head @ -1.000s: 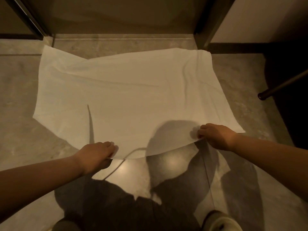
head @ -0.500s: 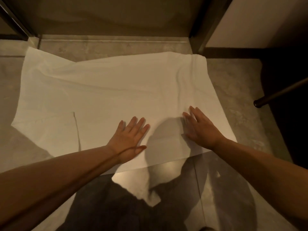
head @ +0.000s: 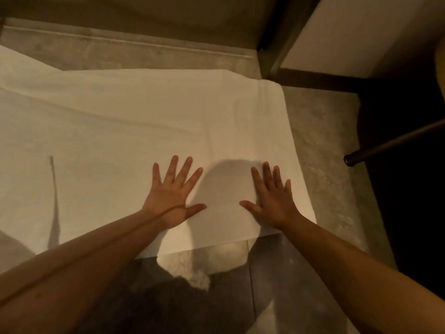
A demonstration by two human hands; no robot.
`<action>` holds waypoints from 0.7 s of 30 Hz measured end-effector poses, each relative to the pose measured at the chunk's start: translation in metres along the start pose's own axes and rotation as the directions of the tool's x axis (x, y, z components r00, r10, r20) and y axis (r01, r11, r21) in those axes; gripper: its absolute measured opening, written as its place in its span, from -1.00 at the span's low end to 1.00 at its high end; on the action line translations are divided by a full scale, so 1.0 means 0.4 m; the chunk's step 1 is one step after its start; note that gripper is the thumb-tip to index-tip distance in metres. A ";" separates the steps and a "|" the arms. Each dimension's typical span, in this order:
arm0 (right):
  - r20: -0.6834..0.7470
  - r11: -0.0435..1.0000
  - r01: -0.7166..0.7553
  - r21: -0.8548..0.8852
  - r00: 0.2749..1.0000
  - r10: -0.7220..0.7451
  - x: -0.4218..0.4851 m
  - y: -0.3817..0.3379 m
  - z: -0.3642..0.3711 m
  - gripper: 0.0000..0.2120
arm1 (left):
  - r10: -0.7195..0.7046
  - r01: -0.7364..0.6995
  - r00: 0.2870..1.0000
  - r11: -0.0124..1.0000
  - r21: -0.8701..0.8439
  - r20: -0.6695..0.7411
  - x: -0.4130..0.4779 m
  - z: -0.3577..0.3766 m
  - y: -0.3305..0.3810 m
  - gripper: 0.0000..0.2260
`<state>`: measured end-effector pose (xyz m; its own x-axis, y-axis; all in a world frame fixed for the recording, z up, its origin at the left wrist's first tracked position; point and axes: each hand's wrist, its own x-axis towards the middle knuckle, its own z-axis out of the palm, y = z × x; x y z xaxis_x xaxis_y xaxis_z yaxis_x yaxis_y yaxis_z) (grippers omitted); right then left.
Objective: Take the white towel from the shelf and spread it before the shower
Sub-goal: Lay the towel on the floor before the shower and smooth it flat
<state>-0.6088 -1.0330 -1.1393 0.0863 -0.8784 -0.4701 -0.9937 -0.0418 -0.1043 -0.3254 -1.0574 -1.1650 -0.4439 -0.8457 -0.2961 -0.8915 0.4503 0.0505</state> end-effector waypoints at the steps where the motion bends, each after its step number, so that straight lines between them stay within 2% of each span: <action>1: -0.003 1.000 -0.007 0.007 1.000 0.007 -0.009 -0.002 0.004 -0.12 | 0.004 -0.004 1.000 1.000 0.004 -0.009 -0.003 0.001 0.001 -0.22; 15: 0.006 0.994 -0.085 0.075 0.996 0.085 -0.171 -0.057 0.079 -0.13 | 0.095 -0.096 0.995 0.994 -0.050 -0.034 -0.124 0.019 0.030 -0.23; 18: -0.114 0.985 -0.056 0.161 0.991 0.075 -0.144 -0.063 0.040 -0.17 | 0.103 -0.116 0.989 0.985 -0.128 -0.108 -0.097 -0.010 0.030 -0.27; 21: -0.243 0.992 0.018 0.123 0.970 0.012 -0.050 -0.069 -0.025 -0.21 | 0.055 -0.078 0.984 0.989 -0.128 -0.169 -0.017 -0.047 0.023 -0.28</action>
<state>-0.5840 -1.0188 -1.1183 0.0542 -0.9682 -0.2444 -0.9756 0.0008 -0.2197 -0.3323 -1.0527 -1.1444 -0.5015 -0.8558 -0.1271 -0.8586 0.4742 0.1948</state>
